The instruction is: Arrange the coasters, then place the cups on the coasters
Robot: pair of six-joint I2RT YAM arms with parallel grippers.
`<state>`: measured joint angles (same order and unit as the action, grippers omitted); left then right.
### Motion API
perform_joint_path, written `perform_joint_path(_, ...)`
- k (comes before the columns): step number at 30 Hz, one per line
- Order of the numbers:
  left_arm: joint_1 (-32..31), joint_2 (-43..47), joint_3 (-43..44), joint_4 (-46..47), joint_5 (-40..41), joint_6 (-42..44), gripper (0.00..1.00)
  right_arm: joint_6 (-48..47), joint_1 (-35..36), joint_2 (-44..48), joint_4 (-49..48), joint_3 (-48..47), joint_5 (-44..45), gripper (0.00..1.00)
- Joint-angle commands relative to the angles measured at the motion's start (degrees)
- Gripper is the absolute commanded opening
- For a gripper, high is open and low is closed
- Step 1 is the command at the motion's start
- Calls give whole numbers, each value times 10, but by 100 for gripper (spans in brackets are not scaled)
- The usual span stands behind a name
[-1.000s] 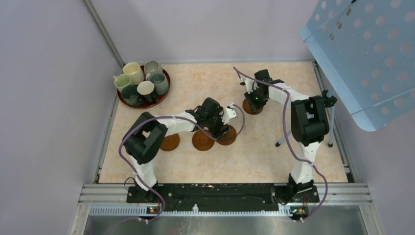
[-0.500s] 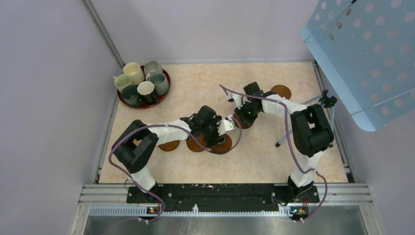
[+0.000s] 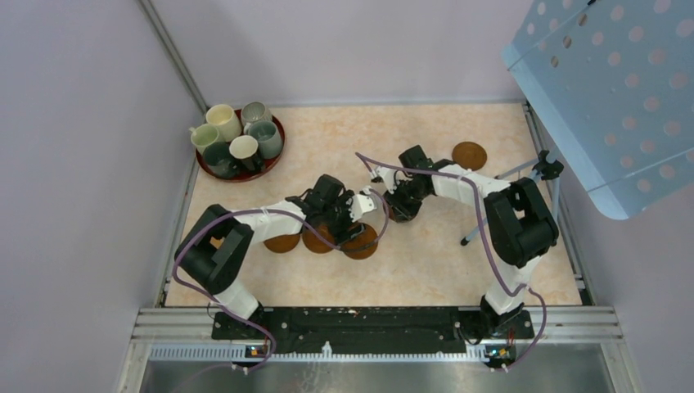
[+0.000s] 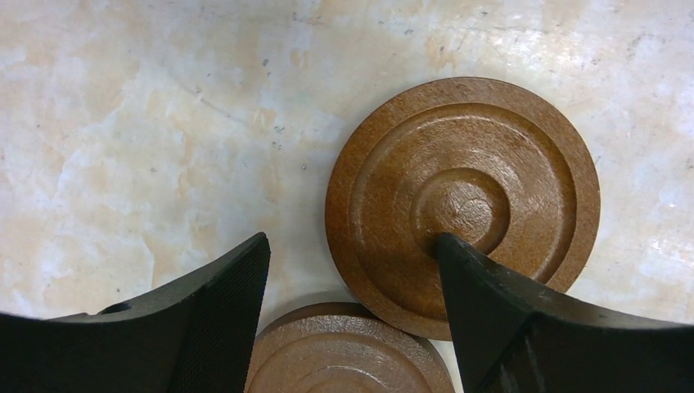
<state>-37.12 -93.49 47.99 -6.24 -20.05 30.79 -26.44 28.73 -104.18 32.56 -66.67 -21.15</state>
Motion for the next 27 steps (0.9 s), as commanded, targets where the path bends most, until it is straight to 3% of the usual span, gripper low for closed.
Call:
perform_joint_path(1,17,0,-13,-11,57,-12,80,-8,38,-48,142,68,-55,25)
perform_joint_path(8,52,9,-8,11,52,-48,81,-15,37,-21,152,78,-67,27)
perform_joint_path(16,59,58,-14,15,-22,-73,91,25,-12,46,123,-17,-85,44)
perform_joint_path(23,59,74,15,-6,-25,-96,99,145,-97,20,8,-125,136,52)
perform_joint_path(27,59,76,22,-8,-11,-102,99,192,-135,-26,-33,-177,216,63)
